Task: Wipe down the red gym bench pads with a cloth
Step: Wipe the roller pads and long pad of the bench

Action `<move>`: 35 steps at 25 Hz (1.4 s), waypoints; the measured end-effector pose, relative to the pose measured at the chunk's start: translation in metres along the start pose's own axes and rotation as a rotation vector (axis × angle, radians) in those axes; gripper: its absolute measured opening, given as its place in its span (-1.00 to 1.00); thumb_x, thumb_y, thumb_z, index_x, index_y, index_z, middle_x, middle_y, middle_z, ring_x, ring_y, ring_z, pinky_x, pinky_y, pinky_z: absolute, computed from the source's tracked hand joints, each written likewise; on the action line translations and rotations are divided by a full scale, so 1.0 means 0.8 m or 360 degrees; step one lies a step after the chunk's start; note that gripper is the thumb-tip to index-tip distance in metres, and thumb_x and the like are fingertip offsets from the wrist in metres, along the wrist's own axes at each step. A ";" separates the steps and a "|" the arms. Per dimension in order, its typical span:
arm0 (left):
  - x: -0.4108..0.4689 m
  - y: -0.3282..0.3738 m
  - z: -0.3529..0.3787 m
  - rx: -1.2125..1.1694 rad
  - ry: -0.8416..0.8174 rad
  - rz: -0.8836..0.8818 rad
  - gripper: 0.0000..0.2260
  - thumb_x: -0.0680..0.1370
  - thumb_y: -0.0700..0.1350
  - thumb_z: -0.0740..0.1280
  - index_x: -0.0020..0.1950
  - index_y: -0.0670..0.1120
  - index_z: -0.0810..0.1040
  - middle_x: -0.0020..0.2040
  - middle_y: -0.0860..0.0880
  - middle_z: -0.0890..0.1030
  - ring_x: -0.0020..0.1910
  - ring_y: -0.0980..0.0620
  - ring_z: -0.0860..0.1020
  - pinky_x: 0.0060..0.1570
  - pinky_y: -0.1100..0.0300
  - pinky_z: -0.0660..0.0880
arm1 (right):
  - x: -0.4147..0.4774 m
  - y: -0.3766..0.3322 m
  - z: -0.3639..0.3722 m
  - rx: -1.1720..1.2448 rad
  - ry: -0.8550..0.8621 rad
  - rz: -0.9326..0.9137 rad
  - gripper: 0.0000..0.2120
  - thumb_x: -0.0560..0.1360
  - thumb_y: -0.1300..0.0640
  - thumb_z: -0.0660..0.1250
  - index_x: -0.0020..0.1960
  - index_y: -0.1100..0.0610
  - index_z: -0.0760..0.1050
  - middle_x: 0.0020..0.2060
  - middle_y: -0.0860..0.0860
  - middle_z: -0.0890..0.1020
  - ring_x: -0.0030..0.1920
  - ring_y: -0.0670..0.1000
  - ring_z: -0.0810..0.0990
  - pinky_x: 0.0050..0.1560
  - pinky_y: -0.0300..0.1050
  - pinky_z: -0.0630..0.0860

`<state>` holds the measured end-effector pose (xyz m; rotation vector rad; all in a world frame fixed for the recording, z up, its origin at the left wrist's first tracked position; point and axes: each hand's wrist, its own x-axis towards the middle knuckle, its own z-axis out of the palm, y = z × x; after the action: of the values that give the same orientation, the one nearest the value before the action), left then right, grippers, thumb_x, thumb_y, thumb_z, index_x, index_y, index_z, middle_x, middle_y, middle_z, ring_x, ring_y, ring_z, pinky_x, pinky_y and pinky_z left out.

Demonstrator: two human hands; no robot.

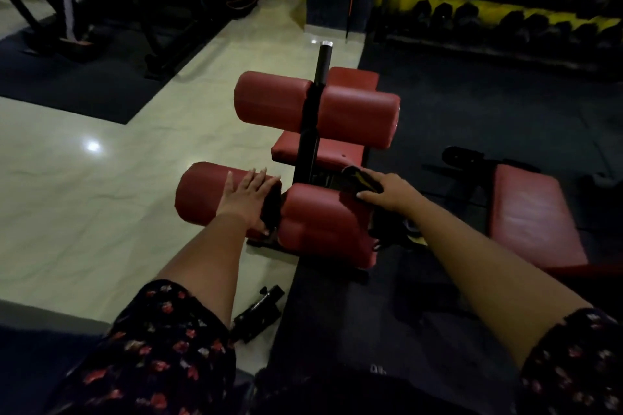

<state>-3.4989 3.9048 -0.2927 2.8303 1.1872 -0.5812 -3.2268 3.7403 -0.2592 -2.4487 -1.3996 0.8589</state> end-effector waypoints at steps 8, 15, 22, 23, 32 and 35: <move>0.009 -0.006 0.012 0.0091 0.0082 0.0066 0.17 0.24 0.25 0.55 0.58 0.12 -0.20 0.60 0.02 -0.23 0.56 -0.04 -0.29 0.28 -0.30 -0.44 | -0.007 -0.039 0.010 -0.0672 0.0180 -0.0009 -0.47 0.54 -0.11 0.24 0.47 -0.26 0.21 0.24 0.11 0.41 0.19 0.23 0.47 0.06 0.10 0.48; 0.006 -0.002 0.012 0.0031 0.0081 0.0045 0.16 0.25 0.22 0.55 0.59 0.08 -0.17 0.60 0.04 -0.19 0.57 -0.03 -0.23 0.39 -0.29 -0.34 | 0.021 -0.134 0.039 -0.1017 0.0231 -0.0326 -0.56 0.57 -0.03 0.21 0.44 -0.17 0.30 0.25 0.11 0.42 0.19 0.22 0.43 0.02 0.08 0.47; 0.006 -0.006 0.015 -0.0053 0.0082 0.0086 0.19 0.26 0.22 0.55 0.58 0.06 -0.24 0.60 0.03 -0.18 0.57 -0.04 -0.22 0.47 -0.20 -0.22 | -0.010 -0.163 0.074 -0.1244 0.0347 -0.0494 -0.60 0.64 -0.03 0.09 0.47 -0.17 0.25 0.50 0.19 0.15 0.34 0.33 0.29 0.09 0.19 0.45; 0.005 -0.006 0.015 -0.0082 0.0091 0.0090 0.18 0.27 0.20 0.55 0.58 0.07 -0.23 0.60 0.04 -0.18 0.57 -0.03 -0.23 0.47 -0.20 -0.22 | -0.019 -0.156 0.075 -0.1247 0.0360 -0.0472 -0.59 0.64 -0.02 0.09 0.48 -0.17 0.22 0.51 0.20 0.11 0.35 0.34 0.28 0.11 0.19 0.45; -0.001 -0.002 0.019 -0.0346 0.0161 0.0075 0.03 0.27 0.07 0.55 0.56 0.18 -0.04 0.60 0.03 -0.10 0.57 -0.04 -0.21 0.47 -0.19 -0.28 | -0.090 -0.063 0.068 -0.1096 0.0440 -0.0003 -0.49 0.62 0.03 0.09 0.51 -0.25 0.07 0.53 0.17 -0.03 0.27 0.25 0.31 0.00 0.10 0.46; 0.003 -0.007 0.024 -0.0372 0.0144 0.0107 0.04 0.25 0.08 0.57 0.54 0.23 -0.04 0.59 0.05 -0.11 0.56 -0.03 -0.22 0.46 -0.18 -0.30 | -0.108 -0.042 0.069 -0.1082 0.0482 0.0153 -0.44 0.60 0.05 0.10 0.52 -0.28 0.01 0.53 0.18 -0.03 0.20 0.20 0.35 -0.13 0.00 0.41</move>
<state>-3.5077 3.9078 -0.3108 2.7095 1.0873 -0.2922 -3.3160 3.6793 -0.2563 -2.9690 -1.6552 -0.0170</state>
